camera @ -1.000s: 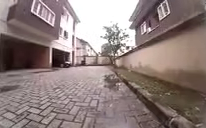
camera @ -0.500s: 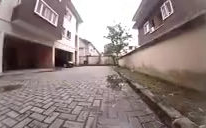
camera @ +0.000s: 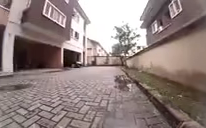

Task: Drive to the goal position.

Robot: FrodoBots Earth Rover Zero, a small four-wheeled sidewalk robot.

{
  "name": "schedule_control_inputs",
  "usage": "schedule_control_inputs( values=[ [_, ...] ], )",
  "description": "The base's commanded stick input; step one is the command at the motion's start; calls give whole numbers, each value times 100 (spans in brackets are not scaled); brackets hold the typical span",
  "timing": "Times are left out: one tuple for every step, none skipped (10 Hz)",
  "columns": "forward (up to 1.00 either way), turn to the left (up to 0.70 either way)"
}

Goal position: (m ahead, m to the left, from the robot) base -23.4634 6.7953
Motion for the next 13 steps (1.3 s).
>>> schedule_control_inputs(
  values=[
    [0, 50],
    [0, 50],
    [0, 50],
    [0, 50],
    [0, 50],
    [0, 50],
    [0, 50],
    [0, 50],
    [0, 50],
    [0, 50],
    [0, 50],
    [0, 50],
    [0, 50]
  ],
)
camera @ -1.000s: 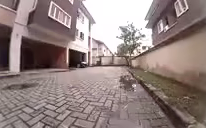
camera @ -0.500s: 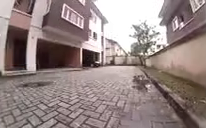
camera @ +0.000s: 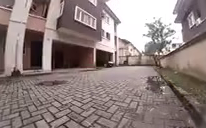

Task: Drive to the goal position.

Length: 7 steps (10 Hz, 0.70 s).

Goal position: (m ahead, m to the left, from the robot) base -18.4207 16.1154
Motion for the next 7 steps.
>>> schedule_control_inputs(
  values=[
    [0, 50],
    [0, 50],
    [0, 50],
    [0, 50],
    [0, 50],
    [0, 50],
    [0, 50]
  ],
)
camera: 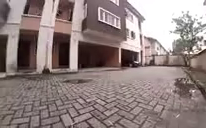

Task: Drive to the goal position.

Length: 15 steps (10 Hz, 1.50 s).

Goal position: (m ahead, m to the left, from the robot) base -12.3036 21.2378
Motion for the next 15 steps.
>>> schedule_control_inputs(
  values=[
    [0, 50],
    [0, 50],
    [0, 50],
    [0, 50],
    [0, 50],
    [0, 50],
    [0, 50],
    [0, 50],
    [0, 50],
    [0, 50],
    [0, 50],
    [0, 50],
    [0, 50],
    [0, 50],
    [0, 50]
  ],
)
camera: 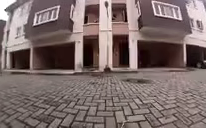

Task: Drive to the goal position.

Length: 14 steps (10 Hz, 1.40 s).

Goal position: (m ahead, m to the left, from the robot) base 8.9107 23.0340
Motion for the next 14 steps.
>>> schedule_control_inputs(
  values=[
    [0, 50],
    [0, 50],
    [0, 50],
    [0, 50],
    [0, 50],
    [0, 50],
    [0, 50],
    [0, 50],
    [0, 50],
    [0, 50],
    [0, 50],
    [0, 50],
    [0, 50],
    [0, 50]
  ],
)
